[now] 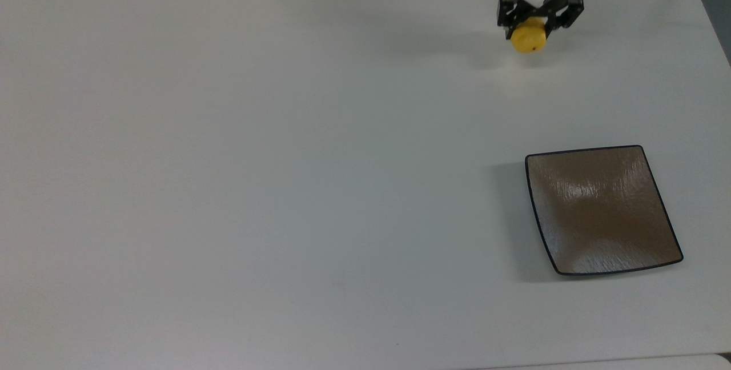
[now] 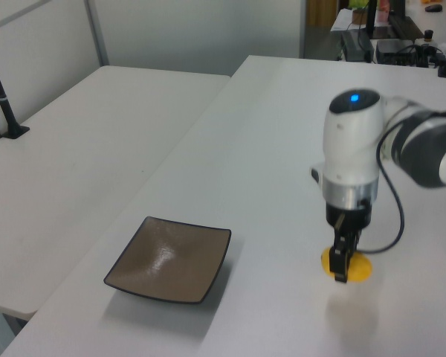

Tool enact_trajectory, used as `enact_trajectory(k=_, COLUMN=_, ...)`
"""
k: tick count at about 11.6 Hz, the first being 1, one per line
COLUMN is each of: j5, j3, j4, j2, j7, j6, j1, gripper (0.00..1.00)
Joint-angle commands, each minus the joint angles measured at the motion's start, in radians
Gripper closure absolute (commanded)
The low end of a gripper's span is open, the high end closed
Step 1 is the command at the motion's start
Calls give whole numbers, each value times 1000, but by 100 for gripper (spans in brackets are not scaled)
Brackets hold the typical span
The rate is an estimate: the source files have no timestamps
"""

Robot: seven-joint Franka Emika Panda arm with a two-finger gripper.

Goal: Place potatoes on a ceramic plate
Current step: 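Lift the held potato and carry it over the brown square plate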

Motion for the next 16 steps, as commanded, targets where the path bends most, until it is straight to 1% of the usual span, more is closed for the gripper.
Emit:
enact_trajectory(k=1, j5=5, j3=-32, j4=103, j2=-66, j7=-65, j6=-138, j1=-30, gripper=100)
enact_trajectory(k=2, j5=6, j3=-48, j4=140, j2=-65, j7=-80, j6=-155, j1=-33, gripper=100)
enact_trajectory(k=5, j5=-6, j3=-56, j4=223, j2=-60, j7=-108, j6=-165, j1=-46, gripper=100)
enact_trajectory(k=6, j5=-8, j3=-56, j4=269, j2=-36, j7=-108, j6=-165, j1=-53, gripper=100)
enact_trajectory(k=7, j5=-15, j3=-56, j4=328, j2=10, j7=-108, j6=-165, j1=-62, gripper=100)
enact_trajectory(k=8, j5=-40, j3=-56, j4=383, j2=50, j7=-106, j6=-157, j1=-62, gripper=100)
enact_trajectory(k=9, j5=-79, j3=-56, j4=401, j2=76, j7=-106, j6=-133, j1=-62, gripper=100)
enact_trajectory(k=11, j5=-113, j3=-56, j4=413, j2=107, j7=-103, j6=-15, j1=-58, gripper=100)
enact_trajectory(k=12, j5=-118, j3=-56, j4=415, j2=128, j7=-103, j6=72, j1=-58, gripper=100)
enact_trajectory(k=13, j5=-123, j3=-57, j4=416, j2=150, j7=-105, j6=126, j1=-58, gripper=100)
enact_trajectory(k=14, j5=-144, j3=-57, j4=416, j2=174, j7=-105, j6=192, j1=-59, gripper=100)
enact_trajectory(k=15, j5=-188, j3=-65, j4=416, j2=212, j7=-102, j6=296, j1=-58, gripper=100)
enact_trajectory(k=16, j5=-218, j3=-77, j4=418, j2=249, j7=-100, j6=377, j1=-55, gripper=100)
